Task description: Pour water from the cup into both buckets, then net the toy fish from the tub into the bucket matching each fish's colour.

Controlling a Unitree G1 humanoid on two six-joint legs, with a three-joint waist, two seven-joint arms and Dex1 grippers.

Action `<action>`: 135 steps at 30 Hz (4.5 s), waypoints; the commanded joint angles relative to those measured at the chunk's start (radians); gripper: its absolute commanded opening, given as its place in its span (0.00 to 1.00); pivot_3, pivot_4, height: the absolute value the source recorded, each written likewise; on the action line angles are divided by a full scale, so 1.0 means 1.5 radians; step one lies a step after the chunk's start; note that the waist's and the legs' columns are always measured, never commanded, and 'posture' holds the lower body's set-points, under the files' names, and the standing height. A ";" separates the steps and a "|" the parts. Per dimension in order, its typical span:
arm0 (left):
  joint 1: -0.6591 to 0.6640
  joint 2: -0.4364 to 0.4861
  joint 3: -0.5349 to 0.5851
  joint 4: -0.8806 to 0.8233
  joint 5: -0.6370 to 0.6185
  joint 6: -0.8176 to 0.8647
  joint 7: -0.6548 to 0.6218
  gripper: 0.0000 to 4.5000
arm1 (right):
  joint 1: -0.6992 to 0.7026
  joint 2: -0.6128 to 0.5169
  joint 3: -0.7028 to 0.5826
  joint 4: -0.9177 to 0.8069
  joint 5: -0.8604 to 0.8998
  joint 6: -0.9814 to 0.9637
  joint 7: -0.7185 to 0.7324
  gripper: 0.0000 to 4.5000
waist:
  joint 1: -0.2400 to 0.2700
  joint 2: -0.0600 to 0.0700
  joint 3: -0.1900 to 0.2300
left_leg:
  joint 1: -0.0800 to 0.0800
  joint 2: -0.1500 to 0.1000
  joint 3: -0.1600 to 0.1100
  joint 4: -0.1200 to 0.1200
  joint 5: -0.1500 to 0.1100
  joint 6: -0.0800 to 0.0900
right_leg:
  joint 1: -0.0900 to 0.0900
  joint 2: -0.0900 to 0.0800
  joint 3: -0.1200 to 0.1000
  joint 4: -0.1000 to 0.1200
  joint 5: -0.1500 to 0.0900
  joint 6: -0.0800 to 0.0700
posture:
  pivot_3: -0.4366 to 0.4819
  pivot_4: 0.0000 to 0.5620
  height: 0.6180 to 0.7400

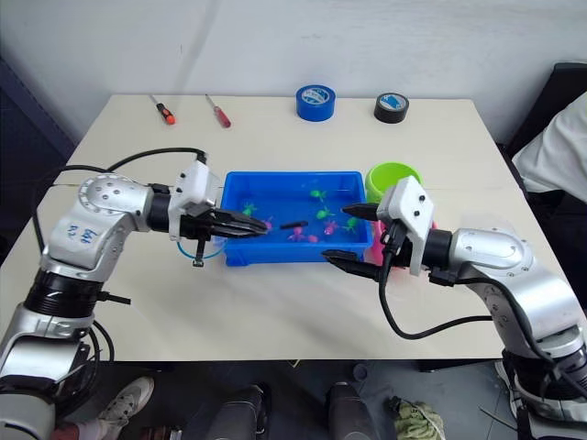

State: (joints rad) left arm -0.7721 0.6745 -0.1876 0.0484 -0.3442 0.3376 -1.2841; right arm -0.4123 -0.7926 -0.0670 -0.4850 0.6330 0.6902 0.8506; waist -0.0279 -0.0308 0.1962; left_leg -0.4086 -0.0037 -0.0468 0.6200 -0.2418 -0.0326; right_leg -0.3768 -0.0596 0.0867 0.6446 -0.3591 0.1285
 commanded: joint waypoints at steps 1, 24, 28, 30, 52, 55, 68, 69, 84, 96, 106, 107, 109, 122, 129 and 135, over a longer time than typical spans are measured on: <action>-0.023 -0.008 -0.008 0.006 -0.003 -0.023 -0.044 0.01 | -0.012 -0.011 -0.012 -0.028 0.014 0.013 -0.003 1.00 | 0.000 0.000 0.000 | 0.000 0.000 0.000 0.000 0.000 0.000 | 0.000 0.000 0.000 0.000 0.000 0.000 | 0.48 0.27 0.95; -0.099 -0.101 -0.037 0.118 0.051 -0.106 -0.094 0.01 | -0.055 0.029 0.055 -0.071 0.059 0.121 -0.047 1.00 | 0.000 0.000 0.000 | -0.001 0.000 -0.001 0.002 0.000 0.000 | 0.000 0.000 0.000 0.002 0.000 0.000 | 0.48 0.27 0.95; -0.099 -0.102 -0.036 0.115 0.050 -0.105 -0.094 0.00 | -0.057 0.033 0.062 -0.069 0.057 0.121 -0.051 0.94 | 0.001 0.000 0.000 | -0.001 0.000 -0.001 0.002 0.000 0.000 | 0.000 0.000 0.000 0.002 0.000 0.000 | 0.48 0.27 0.95; -0.101 -0.101 -0.035 0.117 0.051 -0.105 -0.094 0.00 | -0.057 0.032 0.063 -0.069 0.058 0.123 -0.051 0.81 | 0.001 0.000 0.000 | -0.001 0.000 -0.001 0.003 0.000 0.000 | 0.000 0.000 0.000 0.002 0.000 0.000 | 0.48 0.27 0.95; -0.110 -0.096 -0.027 0.122 0.051 -0.104 -0.098 0.00 | -0.061 0.030 0.077 -0.064 0.056 0.138 -0.049 0.01 | 0.000 0.000 0.000 | -0.001 0.000 -0.001 0.004 0.000 0.000 | 0.000 0.000 0.000 0.002 0.000 0.000 | 0.48 0.27 0.95; -0.109 -0.095 -0.027 0.120 0.050 -0.104 -0.100 0.00 | -0.065 0.034 0.080 -0.056 0.039 0.125 -0.053 0.26 | 0.000 0.000 0.000 | -0.001 0.000 -0.001 0.004 0.000 0.000 | 0.000 0.000 0.000 0.003 0.000 0.000 | 0.48 0.27 0.95; -0.111 -0.093 -0.029 0.119 0.049 -0.102 -0.104 0.00 | -0.064 0.044 0.077 -0.054 0.030 0.115 -0.056 0.40 | 0.000 0.000 0.000 | -0.001 0.000 -0.001 0.004 0.000 0.000 | 0.000 0.000 0.000 0.003 0.000 0.000 | 0.48 0.27 0.95; -0.111 -0.093 -0.029 0.118 0.049 -0.102 -0.104 0.00 | -0.065 0.047 0.075 -0.053 0.029 0.113 -0.059 0.34 | 0.000 0.000 0.000 | -0.001 0.000 -0.001 0.004 0.000 0.000 | 0.000 0.000 0.000 0.003 0.000 0.001 | 0.48 0.27 0.95; -0.112 -0.086 -0.034 0.119 0.057 -0.092 -0.104 0.00 | -0.065 0.049 0.072 -0.056 0.037 0.108 -0.056 0.02 | 0.000 0.000 0.000 | -0.001 0.000 -0.001 0.005 0.000 0.000 | 0.000 0.000 0.000 0.003 0.000 0.000 | 0.48 0.27 0.95; -0.114 -0.064 0.020 0.127 0.066 -0.090 -0.046 0.72 | -0.058 0.035 0.069 -0.054 0.031 0.101 -0.041 0.00 | 0.000 0.000 0.000 | -0.001 0.000 -0.001 0.005 0.000 0.000 | 0.000 0.001 0.000 0.004 0.000 0.001 | 0.48 0.27 0.95; -0.098 0.145 0.187 0.106 -0.025 0.119 -0.037 0.80 | -0.041 0.012 0.049 -0.039 0.015 0.075 -0.028 0.00 | -0.003 0.000 0.000 | -0.001 0.001 -0.002 0.005 0.000 0.000 | -0.001 0.000 -0.001 0.006 0.000 0.000 | 0.48 0.27 0.95; -0.088 0.163 0.199 0.111 -0.026 0.123 -0.036 0.80 | -0.042 0.010 0.047 -0.033 0.010 0.071 -0.029 0.00 | -0.003 0.000 0.000 | -0.001 0.000 -0.002 0.005 0.000 0.000 | -0.001 0.000 -0.001 0.006 0.000 0.000 | 0.48 0.27 0.95; -0.046 0.201 0.224 0.106 -0.028 0.126 -0.037 0.80 | -0.049 0.004 0.043 -0.013 -0.016 0.049 -0.033 0.00 | -0.004 0.000 0.000 | -0.001 0.000 -0.001 0.005 0.000 0.000 | -0.001 -0.001 0.000 0.006 0.000 0.000 | 0.48 0.27 0.95; 0.215 0.218 0.298 -0.083 -0.071 0.155 0.044 0.80 | -0.112 -0.037 0.123 0.179 -0.314 -0.228 -0.039 0.00 | 0.000 0.000 0.000 | -0.001 0.000 -0.001 0.003 0.000 0.000 | -0.001 -0.002 0.000 0.005 0.000 0.000 | 0.48 0.27 0.95; 0.203 0.201 0.281 -0.093 -0.098 0.154 0.055 0.80 | -0.096 -0.061 0.151 0.240 -0.434 -0.348 -0.039 0.00 | -0.005 0.000 0.000 | 0.000 0.000 0.000 0.003 0.000 0.000 | -0.001 -0.002 0.000 0.005 0.000 0.000 | 0.48 0.27 0.95; 0.176 0.190 0.259 -0.086 -0.100 0.155 0.057 0.80 | -0.074 -0.058 0.152 0.260 -0.483 -0.409 -0.041 0.00 | -0.005 0.001 0.000 | 0.000 0.000 0.000 0.003 0.000 0.000 | -0.001 -0.001 0.001 0.006 0.000 0.000 | 0.48 0.27 0.95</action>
State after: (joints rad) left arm -0.4880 0.9564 0.1982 -0.0658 -0.4771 0.5784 -1.2007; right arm -0.5218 -0.8737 0.1811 -0.0782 -0.0723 0.1134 0.7933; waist -0.0358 -0.0300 0.1967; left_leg -0.4081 -0.0033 -0.0466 0.6248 -0.2421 -0.0327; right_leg -0.3787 -0.0611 0.0875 0.6531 -0.3597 0.1281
